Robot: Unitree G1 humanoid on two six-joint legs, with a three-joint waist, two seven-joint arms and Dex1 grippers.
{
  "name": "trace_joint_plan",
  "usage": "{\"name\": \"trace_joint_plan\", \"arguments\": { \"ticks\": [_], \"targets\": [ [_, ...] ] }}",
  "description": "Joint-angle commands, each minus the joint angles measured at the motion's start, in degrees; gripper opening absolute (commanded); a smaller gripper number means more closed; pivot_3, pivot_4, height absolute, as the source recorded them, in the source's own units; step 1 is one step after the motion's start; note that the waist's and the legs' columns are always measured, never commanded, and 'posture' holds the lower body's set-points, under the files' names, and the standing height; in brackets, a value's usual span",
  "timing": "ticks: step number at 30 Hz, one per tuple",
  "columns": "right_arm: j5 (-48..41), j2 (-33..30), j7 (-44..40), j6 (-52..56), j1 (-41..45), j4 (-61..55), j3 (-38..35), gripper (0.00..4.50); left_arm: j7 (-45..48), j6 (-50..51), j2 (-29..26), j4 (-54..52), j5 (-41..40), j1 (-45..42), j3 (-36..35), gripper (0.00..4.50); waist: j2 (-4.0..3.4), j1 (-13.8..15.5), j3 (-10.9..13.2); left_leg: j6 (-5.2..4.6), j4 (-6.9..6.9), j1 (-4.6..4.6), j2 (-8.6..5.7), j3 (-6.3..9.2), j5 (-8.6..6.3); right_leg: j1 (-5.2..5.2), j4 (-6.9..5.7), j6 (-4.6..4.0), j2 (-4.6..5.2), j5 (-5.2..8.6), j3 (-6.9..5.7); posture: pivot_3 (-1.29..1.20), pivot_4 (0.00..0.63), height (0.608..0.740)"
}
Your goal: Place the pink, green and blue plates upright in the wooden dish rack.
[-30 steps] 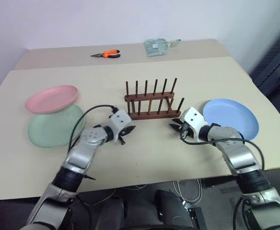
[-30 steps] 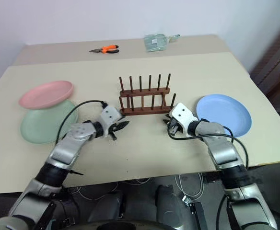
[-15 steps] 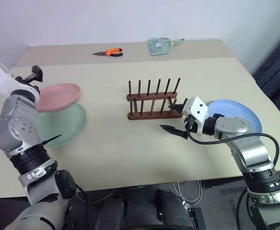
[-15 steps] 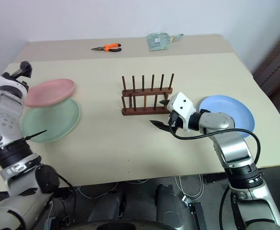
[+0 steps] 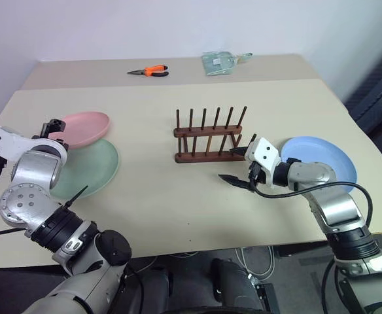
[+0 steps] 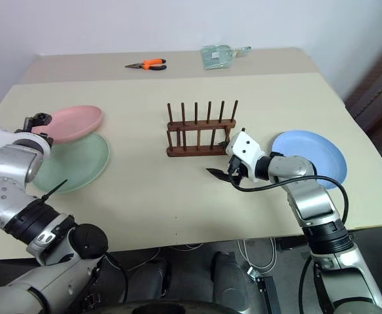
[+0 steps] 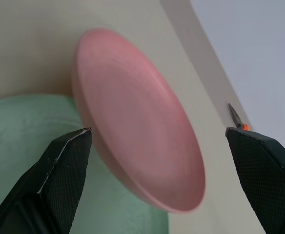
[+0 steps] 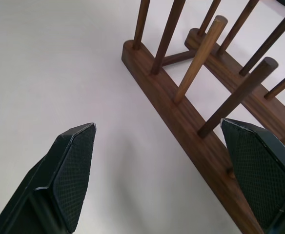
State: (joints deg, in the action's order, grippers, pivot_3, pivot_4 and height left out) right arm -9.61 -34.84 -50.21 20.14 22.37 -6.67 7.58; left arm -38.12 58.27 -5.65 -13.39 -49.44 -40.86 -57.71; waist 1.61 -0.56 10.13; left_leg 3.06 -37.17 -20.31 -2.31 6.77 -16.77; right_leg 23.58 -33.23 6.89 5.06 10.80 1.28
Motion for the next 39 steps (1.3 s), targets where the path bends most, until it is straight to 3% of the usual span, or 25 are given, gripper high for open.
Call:
{"name": "trace_joint_plan", "arguments": {
  "ticks": [1,3,7,14,22,28,30,36,39],
  "targets": [
    [0.3,0.4,0.8,-1.5,1.1,-0.9,-0.5,4.17,-4.8,-1.6,-0.5,2.2,-3.8,-1.1,-1.5,4.49,0.00,0.1,0.0,0.00,0.00,0.00,-0.01,0.00,0.00,0.00,0.00,0.00,0.00,0.00,0.00,0.00,0.150,0.740],
    [0.4,0.4,1.0,-1.6,0.9,-1.0,-0.5,4.17,-6.4,-2.3,-1.1,3.6,-4.3,-1.1,-1.2,4.49,0.01,0.1,0.0,0.01,-0.01,0.00,-0.01,0.00,0.00,0.00,0.01,-0.01,0.01,0.00,0.01,0.00,0.150,0.740],
    [0.7,0.3,1.8,-1.7,-0.1,-1.4,-0.7,4.25,-8.1,-3.6,-1.8,6.0,-6.0,-0.9,0.3,3.50,0.01,0.0,0.0,0.01,0.00,-0.01,-0.01,0.00,0.01,0.00,0.01,-0.01,0.00,-0.01,0.01,0.00,0.150,0.740],
    [1.2,0.0,2.9,-1.8,-1.1,-2.9,-0.8,4.25,-1.9,-5.2,-6.8,9.2,-5.5,-0.6,6.3,0.02,0.01,0.0,0.0,0.02,0.01,-0.01,-0.01,0.00,0.01,0.01,0.01,-0.02,0.00,-0.01,0.01,0.00,0.150,0.740],
    [-2.0,-1.3,1.8,-1.0,8.2,-7.7,-4.6,4.38,23.2,-6.9,-14.6,-0.6,-1.8,-1.4,30.0,0.01,0.02,-0.1,0.0,0.05,0.00,-0.06,-0.04,-0.03,0.03,0.03,0.04,-0.05,0.01,-0.02,0.04,0.00,0.150,0.740],
    [14.5,-0.9,8.1,-16.4,18.4,-3.9,3.2,4.38,28.4,-5.7,-13.1,-1.9,2.4,-5.7,43.6,0.01,0.02,-0.2,0.0,0.04,0.08,-0.02,-0.02,-0.03,0.03,0.04,0.05,-0.04,0.00,-0.02,0.04,0.00,0.150,0.740],
    [21.0,-1.8,10.4,-22.2,20.8,-0.8,5.8,4.38,28.3,-5.3,-11.2,-1.5,2.5,-6.9,45.3,0.01,0.02,-0.2,0.0,0.04,0.08,-0.05,-0.01,-0.05,0.03,0.08,0.04,-0.04,0.00,-0.02,0.04,0.00,0.150,0.740],
    [29.7,-3.1,11.4,-29.3,21.4,3.6,9.5,4.38,27.1,-4.0,-5.7,0.0,1.9,-9.2,45.3,0.01,0.02,-0.2,0.0,0.04,0.08,-0.08,-0.02,-0.07,0.03,0.10,0.07,-0.04,0.01,-0.02,0.07,0.00,0.150,0.740],
    [32.0,-3.2,12.9,-30.8,20.9,5.1,9.1,3.49,26.6,-3.6,-5.0,0.6,2.2,-9.4,44.4,0.00,0.02,-0.2,0.0,0.04,0.07,-0.08,-0.02,-0.07,0.03,0.10,0.06,-0.04,0.01,-0.02,0.08,0.00,0.150,0.740]
  ]
}}
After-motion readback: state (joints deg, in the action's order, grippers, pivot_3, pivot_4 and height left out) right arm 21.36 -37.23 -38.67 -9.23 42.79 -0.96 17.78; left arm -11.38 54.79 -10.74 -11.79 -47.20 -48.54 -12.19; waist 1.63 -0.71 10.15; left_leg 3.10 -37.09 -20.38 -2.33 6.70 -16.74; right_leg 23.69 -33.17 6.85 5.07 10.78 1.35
